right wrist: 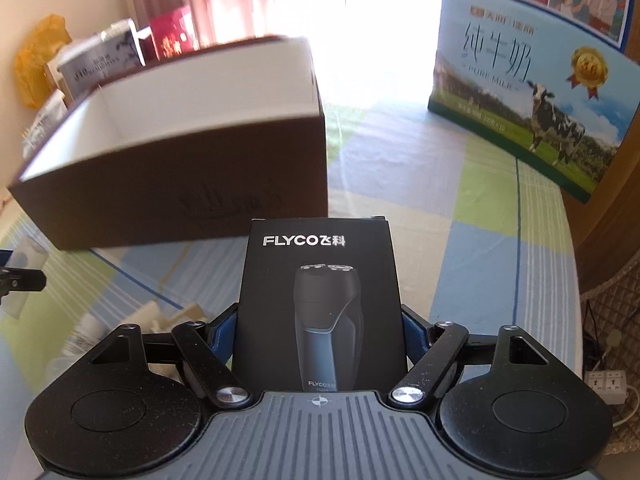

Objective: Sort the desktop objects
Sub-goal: 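Carry the clear cup and black FLYCO box into the brown box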

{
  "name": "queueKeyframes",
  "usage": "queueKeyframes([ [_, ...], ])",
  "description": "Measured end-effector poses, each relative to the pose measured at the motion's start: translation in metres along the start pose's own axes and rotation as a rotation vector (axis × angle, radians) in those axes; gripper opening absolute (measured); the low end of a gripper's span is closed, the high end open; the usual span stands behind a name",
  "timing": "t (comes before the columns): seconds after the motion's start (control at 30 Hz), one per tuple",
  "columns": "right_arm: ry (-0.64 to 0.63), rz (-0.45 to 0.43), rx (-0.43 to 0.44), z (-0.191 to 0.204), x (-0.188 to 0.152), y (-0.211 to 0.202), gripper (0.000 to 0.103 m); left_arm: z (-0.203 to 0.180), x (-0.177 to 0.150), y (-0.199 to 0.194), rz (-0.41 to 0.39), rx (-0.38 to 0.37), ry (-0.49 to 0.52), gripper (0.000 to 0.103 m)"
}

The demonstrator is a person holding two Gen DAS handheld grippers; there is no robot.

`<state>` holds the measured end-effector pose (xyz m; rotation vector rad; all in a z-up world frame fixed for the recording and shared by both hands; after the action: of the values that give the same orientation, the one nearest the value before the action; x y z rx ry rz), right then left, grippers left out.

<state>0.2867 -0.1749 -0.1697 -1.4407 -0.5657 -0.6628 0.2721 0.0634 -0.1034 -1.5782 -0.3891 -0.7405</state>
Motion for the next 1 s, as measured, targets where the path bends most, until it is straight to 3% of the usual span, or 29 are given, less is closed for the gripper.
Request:
queueKeyframes([
  [0.27, 0.011, -0.074, 0.05, 0.009, 0.034, -0.034, 0.076, -0.002, 0.034, -0.032, -0.088, -0.018, 0.008, 0.047],
  [0.53, -0.014, -0.153, 0.136, 0.033, 0.086, -0.044, 0.076, 0.001, 0.074, -0.039, -0.138, -0.009, 0.016, 0.047],
  [0.83, -0.058, -0.192, 0.176, 0.065, 0.151, -0.012, 0.076, 0.021, 0.121, -0.016, -0.171, 0.027, -0.005, 0.047],
  [1.0, -0.098, -0.166, 0.176, 0.08, 0.174, 0.022, 0.076, 0.036, 0.138, 0.01, -0.135, 0.035, -0.047, 0.047],
])
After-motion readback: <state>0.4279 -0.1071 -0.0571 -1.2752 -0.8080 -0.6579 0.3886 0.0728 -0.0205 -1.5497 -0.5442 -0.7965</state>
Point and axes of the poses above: each gripper's, at about its wrist camera, not at the fingertips, and y roughly the way its jaws point, z to its left, x to its top, the point moved 6 cm from there along y, roughly the way its jaws point, and after that the axes turned 7 degrees about -z, right-handed, at the moved point
